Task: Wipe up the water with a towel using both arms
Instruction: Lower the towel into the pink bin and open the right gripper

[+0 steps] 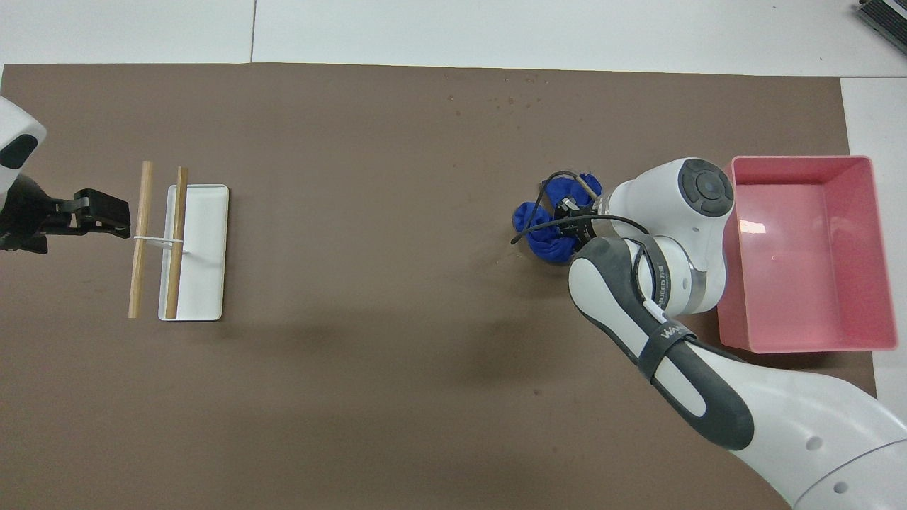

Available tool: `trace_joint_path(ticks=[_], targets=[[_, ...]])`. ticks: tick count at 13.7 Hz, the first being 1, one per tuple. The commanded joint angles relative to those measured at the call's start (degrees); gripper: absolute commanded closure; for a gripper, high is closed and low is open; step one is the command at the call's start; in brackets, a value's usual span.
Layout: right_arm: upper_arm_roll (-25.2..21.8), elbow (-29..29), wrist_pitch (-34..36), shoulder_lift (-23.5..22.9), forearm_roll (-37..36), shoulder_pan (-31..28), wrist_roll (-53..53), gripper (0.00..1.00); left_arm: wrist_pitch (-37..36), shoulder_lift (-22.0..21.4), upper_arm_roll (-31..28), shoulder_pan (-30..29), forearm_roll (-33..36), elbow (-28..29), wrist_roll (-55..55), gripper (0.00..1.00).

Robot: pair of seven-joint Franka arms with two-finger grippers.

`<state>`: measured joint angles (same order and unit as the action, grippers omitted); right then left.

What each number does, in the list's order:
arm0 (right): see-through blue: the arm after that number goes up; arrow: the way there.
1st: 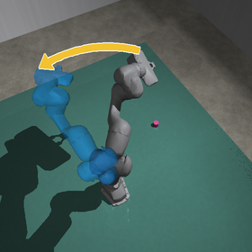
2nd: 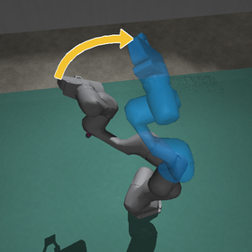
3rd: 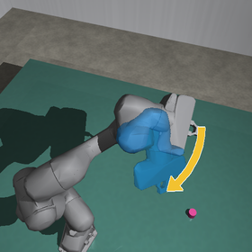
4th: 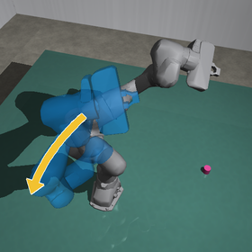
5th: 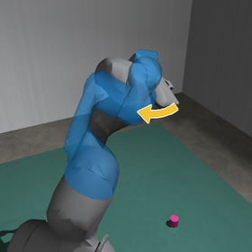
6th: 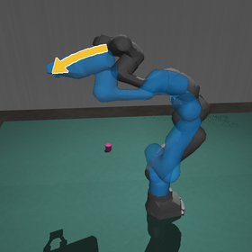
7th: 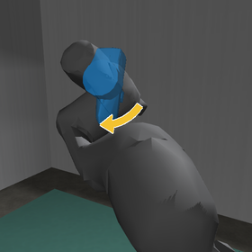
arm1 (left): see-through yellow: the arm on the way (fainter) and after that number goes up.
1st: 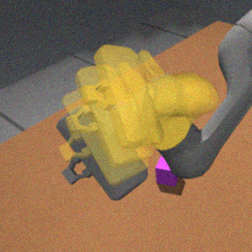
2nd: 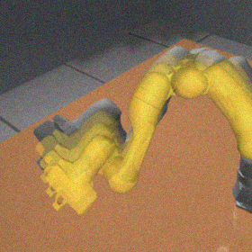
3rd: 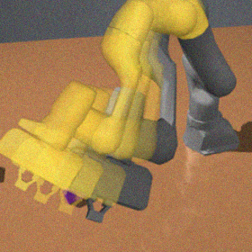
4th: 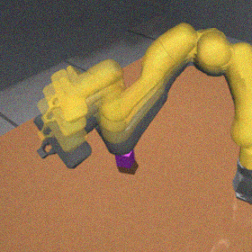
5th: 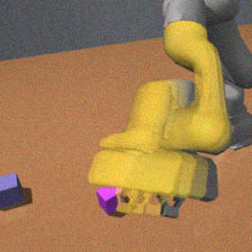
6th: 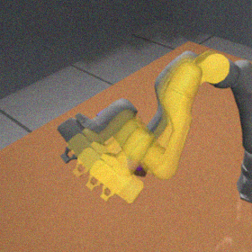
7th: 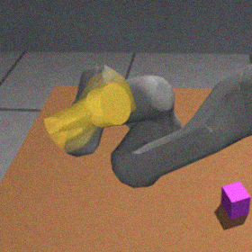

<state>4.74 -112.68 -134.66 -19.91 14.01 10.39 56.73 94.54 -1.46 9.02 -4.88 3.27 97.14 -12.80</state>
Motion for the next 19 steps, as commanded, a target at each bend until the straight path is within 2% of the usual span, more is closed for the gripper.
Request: trace_joint_path(ticks=[1,3,5,6,10,12,14,16,19], targets=[[0.5,-8.3,3.7,6.2,-1.3,0.9,-1.7,1.00,-0.4,-2.2,-0.8,0.7,1.0,2.4,-0.5,0.00],[0.5,-11.4,8.2,9.9,-1.3,1.8,-1.8,1.00,-0.4,-2.2,-2.2,1.7,1.0,2.4,0.5,0.00],[0.4,-14.4,14.0,13.2,-1.3,2.4,-3.4,1.00,1.0,-2.1,-6.0,7.0,0.6,2.3,0.6,0.00],[0.4,-16.2,15.6,15.1,-1.3,2.4,-4.0,1.00,1.3,-2.1,-6.7,7.8,0.5,2.3,0.6,0.00],[0.4,-21.1,24.2,20.2,-1.3,3.5,-4.3,1.00,1.4,-2.1,-6.7,6.7,0.5,2.4,8.9,0.00],[0.4,-21.9,26.2,22.2,-1.3,5.0,-4.4,1.00,1.4,-2.2,-6.7,6.8,0.5,2.6,9.1,0.00],[0.2,-19.8,26.2,23.3,-1.3,4.1,-4.9,1.00,1.2,-2.2,-6.8,6.8,0.5,2.7,9.1,0.00],[0.1,-17.2,25.9,25.4,-1.3,1.3,-10.1,1.00,0.8,-2.2,-6.8,6.9,0.5,2.6,9.1,0.00],[-0.2,-9.0,28.1,26.6,-1.3,-4.3,-11.8,1.00,0.8,-2.2,-6.8,6.8,0.5,2.6,9.2,0.00]])
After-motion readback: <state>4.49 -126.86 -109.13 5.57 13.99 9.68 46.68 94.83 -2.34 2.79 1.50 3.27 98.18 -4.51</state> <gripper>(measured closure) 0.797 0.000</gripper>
